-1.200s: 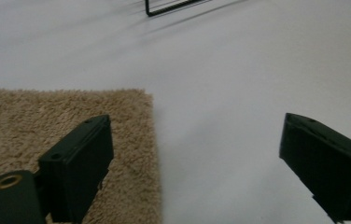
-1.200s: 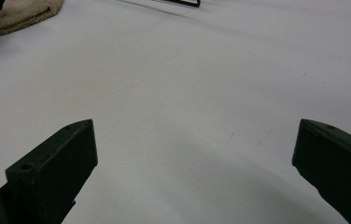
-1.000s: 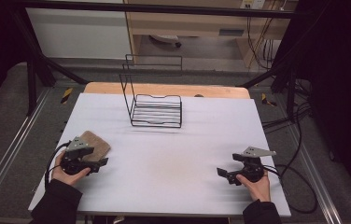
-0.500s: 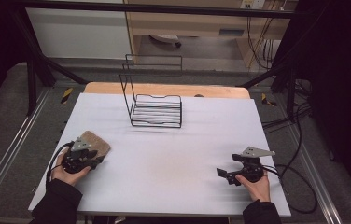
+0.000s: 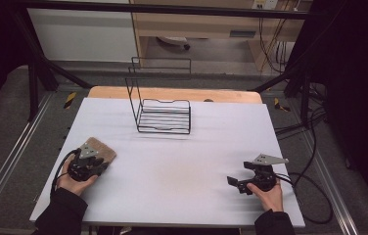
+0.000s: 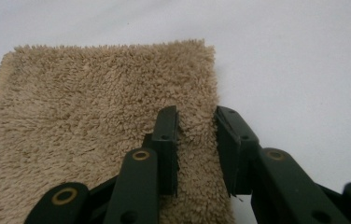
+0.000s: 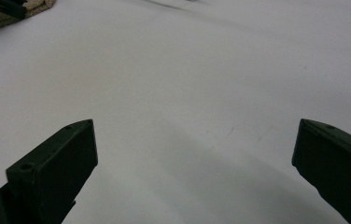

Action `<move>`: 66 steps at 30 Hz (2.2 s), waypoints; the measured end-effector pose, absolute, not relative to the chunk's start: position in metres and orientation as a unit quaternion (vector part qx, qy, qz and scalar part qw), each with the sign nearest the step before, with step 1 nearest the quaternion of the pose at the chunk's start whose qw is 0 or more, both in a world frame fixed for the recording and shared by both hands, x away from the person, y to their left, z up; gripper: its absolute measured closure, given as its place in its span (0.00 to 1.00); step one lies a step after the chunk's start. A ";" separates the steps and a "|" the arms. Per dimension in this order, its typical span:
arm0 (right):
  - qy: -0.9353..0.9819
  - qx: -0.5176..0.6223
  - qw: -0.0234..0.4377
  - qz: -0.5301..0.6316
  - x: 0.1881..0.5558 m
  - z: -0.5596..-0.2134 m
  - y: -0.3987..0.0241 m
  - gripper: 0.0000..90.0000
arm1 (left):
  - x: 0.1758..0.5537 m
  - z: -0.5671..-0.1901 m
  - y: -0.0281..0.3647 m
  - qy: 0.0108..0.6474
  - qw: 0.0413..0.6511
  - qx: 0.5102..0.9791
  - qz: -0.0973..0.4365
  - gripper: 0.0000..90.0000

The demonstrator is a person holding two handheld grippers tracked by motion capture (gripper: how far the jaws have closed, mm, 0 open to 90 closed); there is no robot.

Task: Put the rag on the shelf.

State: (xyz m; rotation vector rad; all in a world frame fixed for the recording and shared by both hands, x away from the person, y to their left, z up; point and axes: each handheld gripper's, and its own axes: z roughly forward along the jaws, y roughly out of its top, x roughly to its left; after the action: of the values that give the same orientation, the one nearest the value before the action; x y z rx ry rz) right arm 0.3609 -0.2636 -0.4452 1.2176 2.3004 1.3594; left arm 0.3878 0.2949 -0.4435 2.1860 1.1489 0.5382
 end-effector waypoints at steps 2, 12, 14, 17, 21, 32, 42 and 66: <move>0.780 0.413 0.102 0.460 0.361 -0.445 -0.264 0.01 | 0.388 -0.444 0.294 0.434 0.300 0.824 0.206 0.79; 0.778 0.414 0.100 0.461 0.361 -0.445 -0.264 0.01 | 0.389 -0.443 0.295 0.443 0.306 0.818 0.202 0.92; 0.779 0.414 0.101 0.460 0.361 -0.445 -0.264 0.01 | 0.389 -0.442 0.296 0.445 0.308 0.817 0.200 0.94; 0.779 0.413 0.100 0.461 0.361 -0.445 -0.264 0.01 | 0.390 -0.441 0.298 0.451 0.315 0.813 0.193 0.95; 0.778 0.413 0.101 0.462 0.361 -0.445 -0.264 0.01 | 0.389 -0.435 0.302 0.460 0.336 0.801 0.185 0.96; 0.778 0.413 0.101 0.463 0.362 -0.445 -0.264 0.01 | 0.380 -0.416 0.304 0.467 0.375 0.782 0.174 0.96; 0.779 0.413 0.102 0.461 0.362 -0.445 -0.264 0.01 | 0.373 -0.412 0.280 0.458 0.389 0.785 0.151 0.96; 0.777 0.415 0.103 0.461 0.361 -0.445 -0.263 0.01 | 0.365 -0.409 0.217 0.440 0.396 0.794 0.139 0.96</move>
State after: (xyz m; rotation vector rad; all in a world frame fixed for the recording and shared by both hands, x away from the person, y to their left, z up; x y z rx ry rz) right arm 0.3612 -0.2631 -0.4451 1.2249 2.2948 1.3614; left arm 0.3653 0.2172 -0.4094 2.0121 1.1144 0.3521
